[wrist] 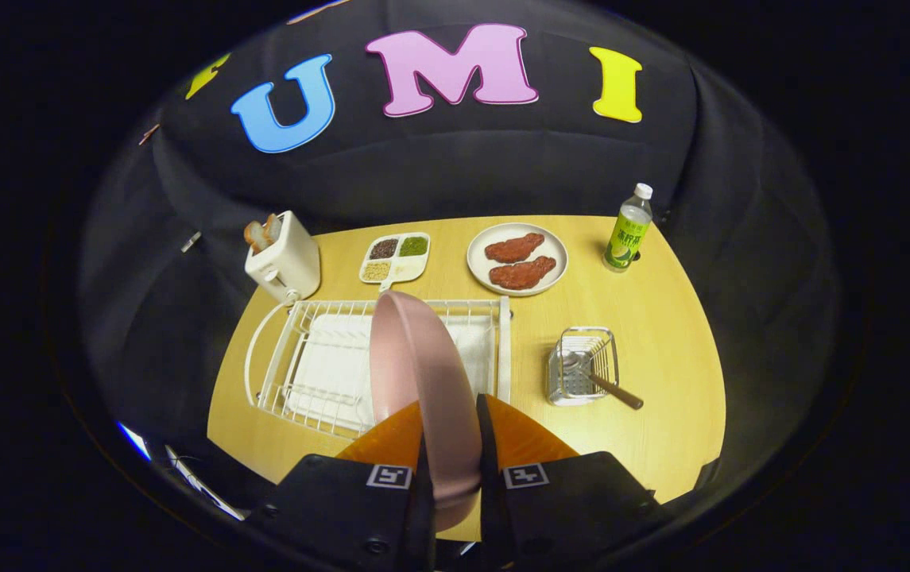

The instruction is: Take the plate from the dish rack, then take the spoon from the basket and place it into the plate.

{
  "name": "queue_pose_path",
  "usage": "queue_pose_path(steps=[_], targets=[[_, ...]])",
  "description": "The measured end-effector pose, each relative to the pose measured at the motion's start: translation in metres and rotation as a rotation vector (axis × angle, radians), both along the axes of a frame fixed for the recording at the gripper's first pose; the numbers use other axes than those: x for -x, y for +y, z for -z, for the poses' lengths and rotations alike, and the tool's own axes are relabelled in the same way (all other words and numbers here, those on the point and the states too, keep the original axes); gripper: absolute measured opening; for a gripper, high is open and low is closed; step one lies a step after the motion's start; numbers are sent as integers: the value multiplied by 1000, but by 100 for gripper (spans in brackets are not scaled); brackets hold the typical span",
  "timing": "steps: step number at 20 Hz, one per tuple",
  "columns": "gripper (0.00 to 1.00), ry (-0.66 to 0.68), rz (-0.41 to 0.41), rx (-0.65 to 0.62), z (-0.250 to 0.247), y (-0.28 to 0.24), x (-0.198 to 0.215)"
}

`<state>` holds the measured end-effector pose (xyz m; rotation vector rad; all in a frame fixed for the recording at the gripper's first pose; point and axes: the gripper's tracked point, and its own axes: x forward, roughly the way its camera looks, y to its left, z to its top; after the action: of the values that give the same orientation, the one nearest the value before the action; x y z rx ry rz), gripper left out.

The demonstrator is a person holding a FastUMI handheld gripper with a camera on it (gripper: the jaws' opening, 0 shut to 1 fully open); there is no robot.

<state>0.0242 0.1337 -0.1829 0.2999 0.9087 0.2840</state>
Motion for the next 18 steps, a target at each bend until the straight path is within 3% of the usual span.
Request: queue_pose_path(steps=[5,10,18], targets=[[27,133,-13,-146,30,12,84],[27,237,-9,-147,89,15,142],[27,307,-15,-225,136,47,143]])
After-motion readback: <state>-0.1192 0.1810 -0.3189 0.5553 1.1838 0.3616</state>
